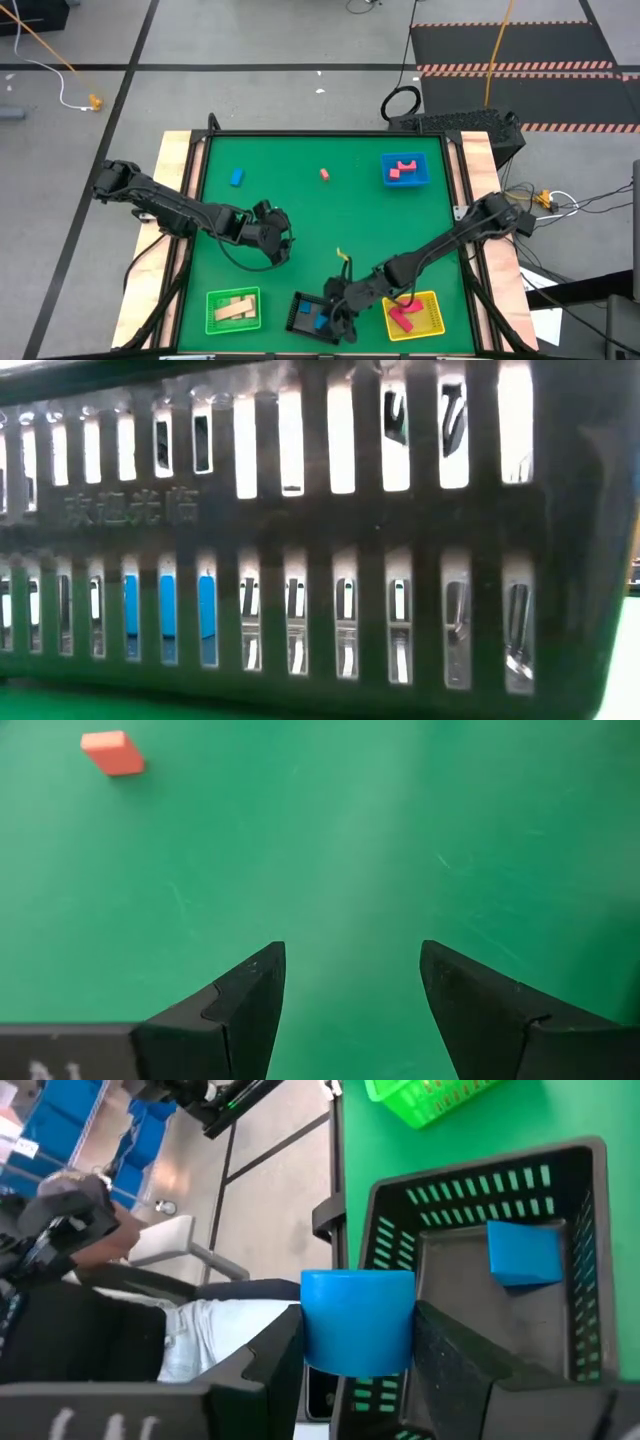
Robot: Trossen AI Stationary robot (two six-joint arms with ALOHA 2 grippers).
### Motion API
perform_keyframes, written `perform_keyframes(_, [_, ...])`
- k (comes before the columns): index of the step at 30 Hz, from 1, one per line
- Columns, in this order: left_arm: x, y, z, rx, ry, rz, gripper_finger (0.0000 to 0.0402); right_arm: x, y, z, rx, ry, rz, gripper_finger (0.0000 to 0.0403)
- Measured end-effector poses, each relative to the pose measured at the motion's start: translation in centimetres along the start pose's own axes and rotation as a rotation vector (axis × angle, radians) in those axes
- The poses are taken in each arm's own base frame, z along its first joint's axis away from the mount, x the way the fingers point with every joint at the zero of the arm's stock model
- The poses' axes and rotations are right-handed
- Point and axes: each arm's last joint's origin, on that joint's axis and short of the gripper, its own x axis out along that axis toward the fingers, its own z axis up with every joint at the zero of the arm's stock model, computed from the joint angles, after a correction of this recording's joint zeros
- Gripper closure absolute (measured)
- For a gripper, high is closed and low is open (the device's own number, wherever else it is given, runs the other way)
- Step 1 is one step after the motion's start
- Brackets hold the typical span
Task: Sort & place blocks by color
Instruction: Put the blue block into the black bin
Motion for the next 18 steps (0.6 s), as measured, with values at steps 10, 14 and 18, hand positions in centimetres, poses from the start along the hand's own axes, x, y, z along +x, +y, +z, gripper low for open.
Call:
perform_keyframes(10, [-0.5, -1.1, -0.6, 0.017, 0.010, -0.044, 0.0167, 1.5, -0.8, -0.7, 0.080, 0.001, 0.000, 0.0230])
perform_keyframes(14, [-0.6, -1.2, -0.7, -0.012, 0.011, -0.048, 0.0167, 1.5, -0.5, -0.4, 0.061, -0.021, 0.031, 0.0186])
perform_keyframes(18, [-0.6, -1.2, -0.7, -0.039, 0.012, -0.047, 0.0167, 1.4, -0.5, -0.4, 0.054, -0.022, 0.035, 0.0146])
